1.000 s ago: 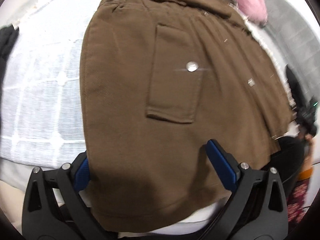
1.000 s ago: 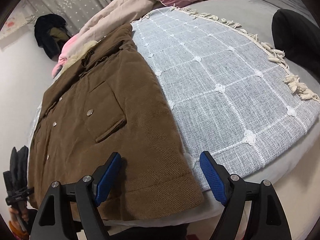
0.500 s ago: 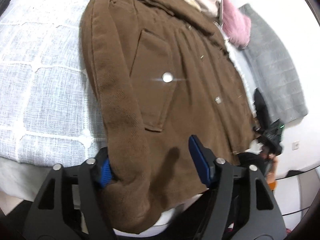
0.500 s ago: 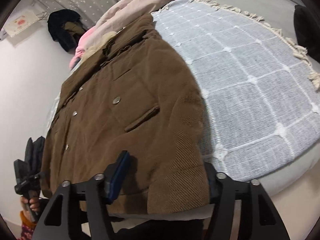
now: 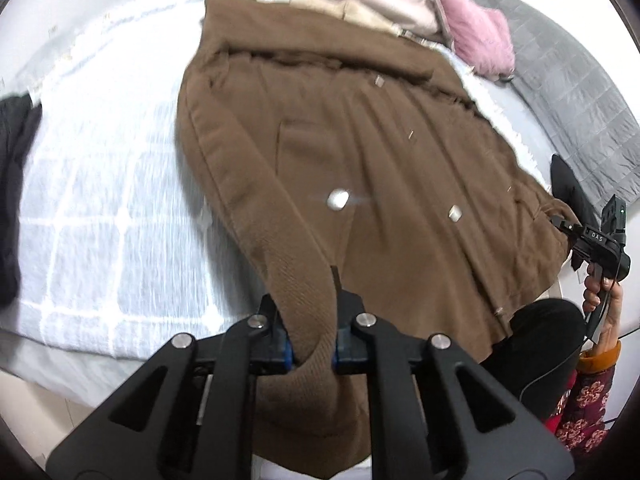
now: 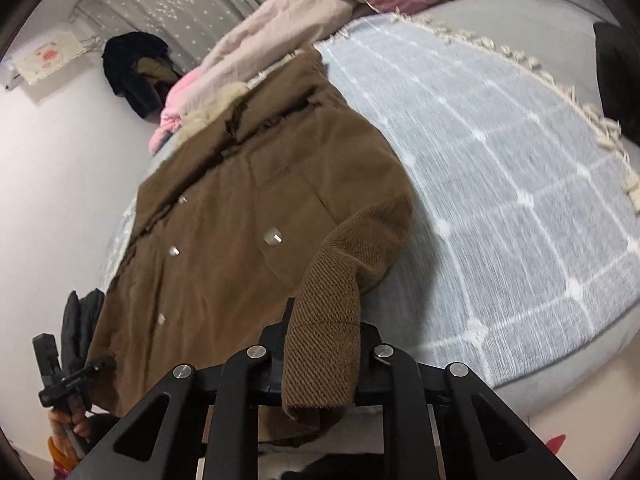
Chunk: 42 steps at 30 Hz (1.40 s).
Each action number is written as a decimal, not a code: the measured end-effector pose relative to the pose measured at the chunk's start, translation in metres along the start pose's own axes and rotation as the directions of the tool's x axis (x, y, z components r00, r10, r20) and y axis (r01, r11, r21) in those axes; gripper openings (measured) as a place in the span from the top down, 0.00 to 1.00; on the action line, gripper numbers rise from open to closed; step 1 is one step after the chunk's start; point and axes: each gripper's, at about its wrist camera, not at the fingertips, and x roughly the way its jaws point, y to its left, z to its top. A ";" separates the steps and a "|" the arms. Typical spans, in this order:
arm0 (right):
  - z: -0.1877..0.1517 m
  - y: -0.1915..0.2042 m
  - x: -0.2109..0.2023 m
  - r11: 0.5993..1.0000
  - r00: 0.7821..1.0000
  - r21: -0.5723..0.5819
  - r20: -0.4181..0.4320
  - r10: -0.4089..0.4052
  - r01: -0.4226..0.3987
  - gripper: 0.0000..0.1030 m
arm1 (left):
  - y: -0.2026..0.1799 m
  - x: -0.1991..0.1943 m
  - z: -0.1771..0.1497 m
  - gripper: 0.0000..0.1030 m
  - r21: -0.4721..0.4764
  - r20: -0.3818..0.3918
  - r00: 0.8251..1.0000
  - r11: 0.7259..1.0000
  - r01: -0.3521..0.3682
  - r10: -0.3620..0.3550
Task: Fold large clothes
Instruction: 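Grasp the coat hem with the left gripper while the right gripper grasps the hem beside it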
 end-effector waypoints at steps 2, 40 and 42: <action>0.008 0.011 -0.006 1.000 0.999 -0.012 0.025 0.020 -0.020 0.82 | -0.005 -0.007 0.008 0.87 0.003 0.036 0.999 1.000 0.009 -0.009; 0.274 0.092 0.077 0.998 0.972 -0.062 0.234 0.003 0.012 0.83 | 0.038 0.016 0.278 0.87 -0.065 0.403 0.915 0.997 0.034 -0.005; 0.291 0.086 0.100 0.999 0.972 -0.048 0.234 0.008 0.003 0.83 | 0.051 0.037 0.295 0.86 -0.097 0.390 0.921 0.995 0.032 0.008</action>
